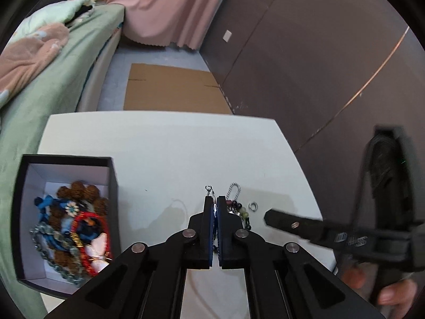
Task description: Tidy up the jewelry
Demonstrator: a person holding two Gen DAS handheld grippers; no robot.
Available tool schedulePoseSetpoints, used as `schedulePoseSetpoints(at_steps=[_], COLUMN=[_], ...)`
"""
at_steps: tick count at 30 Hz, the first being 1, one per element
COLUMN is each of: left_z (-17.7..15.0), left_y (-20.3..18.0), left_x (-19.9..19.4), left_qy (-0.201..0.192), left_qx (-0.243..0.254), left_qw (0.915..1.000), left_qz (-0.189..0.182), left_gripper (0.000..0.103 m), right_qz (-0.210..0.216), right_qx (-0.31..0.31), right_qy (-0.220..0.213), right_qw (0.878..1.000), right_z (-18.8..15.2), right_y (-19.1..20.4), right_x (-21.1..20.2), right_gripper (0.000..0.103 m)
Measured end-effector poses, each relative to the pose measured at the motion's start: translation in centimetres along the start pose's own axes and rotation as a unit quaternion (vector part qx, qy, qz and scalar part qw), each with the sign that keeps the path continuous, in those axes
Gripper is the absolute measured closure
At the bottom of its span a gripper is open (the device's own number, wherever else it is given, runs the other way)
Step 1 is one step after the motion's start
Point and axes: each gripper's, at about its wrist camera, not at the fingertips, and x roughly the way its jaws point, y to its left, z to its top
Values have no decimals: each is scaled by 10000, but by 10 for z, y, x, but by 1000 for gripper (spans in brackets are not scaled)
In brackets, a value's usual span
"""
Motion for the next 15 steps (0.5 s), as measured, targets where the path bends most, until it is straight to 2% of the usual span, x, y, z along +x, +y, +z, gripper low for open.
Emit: schedulePoseSetpoints(at_steps=[10, 15], left_z=[6, 9], left_y=[19, 27], left_x=[-38, -54], left_qy=[-357, -493], left_qx=[-227, -322], left_qw=[9991, 9982], left_qz=[-88, -79], left_gripper=[102, 102], right_qz=[-522, -1039], right_qx=[-281, -593], right_qy=[166, 92], right_qw=[9981, 9928], right_z=[-4, -9], right_y=[18, 31], right_x=[29, 38], right_gripper=[72, 93])
